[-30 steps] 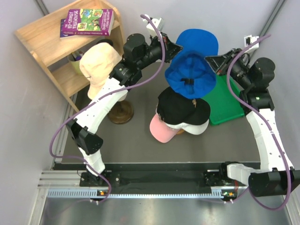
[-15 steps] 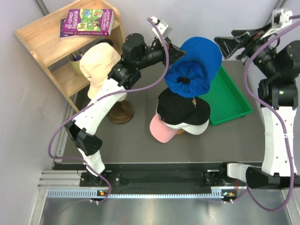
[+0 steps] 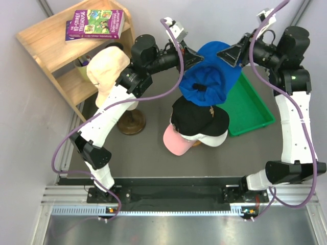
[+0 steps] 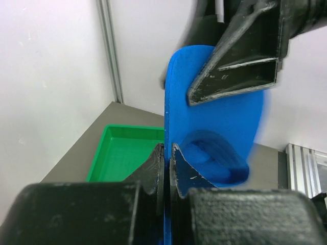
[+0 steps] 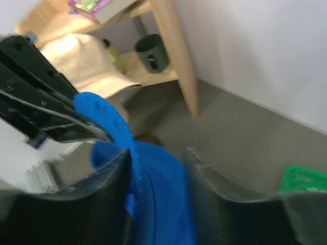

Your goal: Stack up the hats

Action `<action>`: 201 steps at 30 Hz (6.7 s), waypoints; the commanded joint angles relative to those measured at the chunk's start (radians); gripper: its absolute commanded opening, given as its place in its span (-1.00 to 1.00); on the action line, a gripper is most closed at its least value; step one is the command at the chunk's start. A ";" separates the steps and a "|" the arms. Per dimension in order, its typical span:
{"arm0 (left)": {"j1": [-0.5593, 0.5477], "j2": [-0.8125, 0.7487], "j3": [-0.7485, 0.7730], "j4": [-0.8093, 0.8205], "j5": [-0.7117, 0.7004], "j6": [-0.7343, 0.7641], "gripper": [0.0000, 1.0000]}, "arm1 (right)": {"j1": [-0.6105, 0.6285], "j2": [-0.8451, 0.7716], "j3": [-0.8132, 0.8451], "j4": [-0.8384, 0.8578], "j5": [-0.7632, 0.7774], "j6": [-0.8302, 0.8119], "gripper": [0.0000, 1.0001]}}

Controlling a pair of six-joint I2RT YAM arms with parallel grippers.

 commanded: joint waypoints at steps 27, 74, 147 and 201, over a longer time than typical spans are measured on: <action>-0.003 0.024 0.009 -0.009 -0.402 -0.299 0.90 | 0.223 -0.223 -0.095 0.178 0.654 -0.281 -1.00; -0.004 -0.137 -0.119 -0.140 -0.505 -0.267 0.89 | 0.523 -0.183 -0.304 0.404 1.068 -0.670 -1.00; 0.011 -0.301 -0.232 -0.200 -0.626 -0.235 0.95 | 1.320 -0.386 -0.945 0.528 1.491 -0.988 -1.00; -0.039 -0.171 -0.584 -0.068 -0.244 -0.337 0.80 | 1.384 -0.487 -0.602 -0.037 1.559 -0.551 0.96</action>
